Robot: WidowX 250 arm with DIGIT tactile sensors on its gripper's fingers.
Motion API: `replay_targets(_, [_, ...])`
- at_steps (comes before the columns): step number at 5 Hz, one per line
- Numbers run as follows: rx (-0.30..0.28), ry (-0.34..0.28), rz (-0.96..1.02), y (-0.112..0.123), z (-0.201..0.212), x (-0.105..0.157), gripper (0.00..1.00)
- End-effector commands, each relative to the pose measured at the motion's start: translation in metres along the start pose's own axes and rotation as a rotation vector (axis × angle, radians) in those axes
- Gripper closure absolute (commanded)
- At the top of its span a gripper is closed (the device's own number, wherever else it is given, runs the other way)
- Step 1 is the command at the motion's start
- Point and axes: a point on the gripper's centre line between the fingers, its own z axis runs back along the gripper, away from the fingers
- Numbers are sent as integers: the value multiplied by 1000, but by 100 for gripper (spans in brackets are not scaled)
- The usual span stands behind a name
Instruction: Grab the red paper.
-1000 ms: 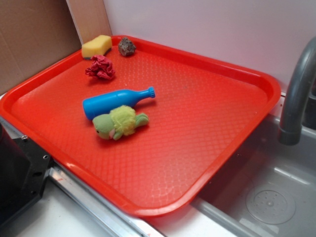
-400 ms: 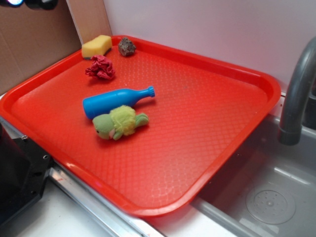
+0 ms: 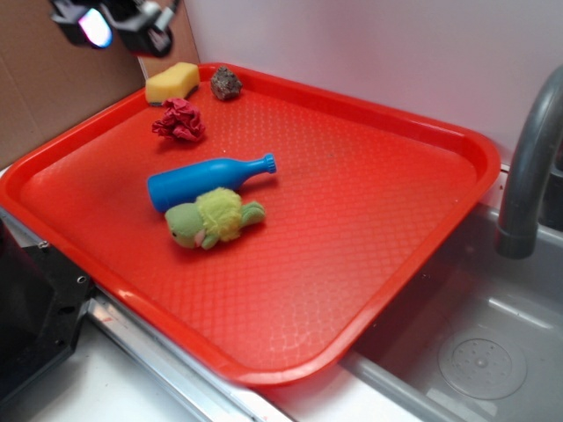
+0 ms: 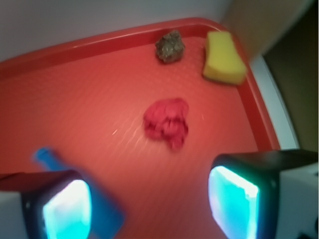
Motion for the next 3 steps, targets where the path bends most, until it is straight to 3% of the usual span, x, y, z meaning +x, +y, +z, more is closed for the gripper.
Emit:
replay_targets(1, [101,9,-100,-11,-56,30,0])
replay_targets(2, [145,5,-118,10,-57,2,0])
replay_targets(3, [170,0,-152,17,-63,-2,0])
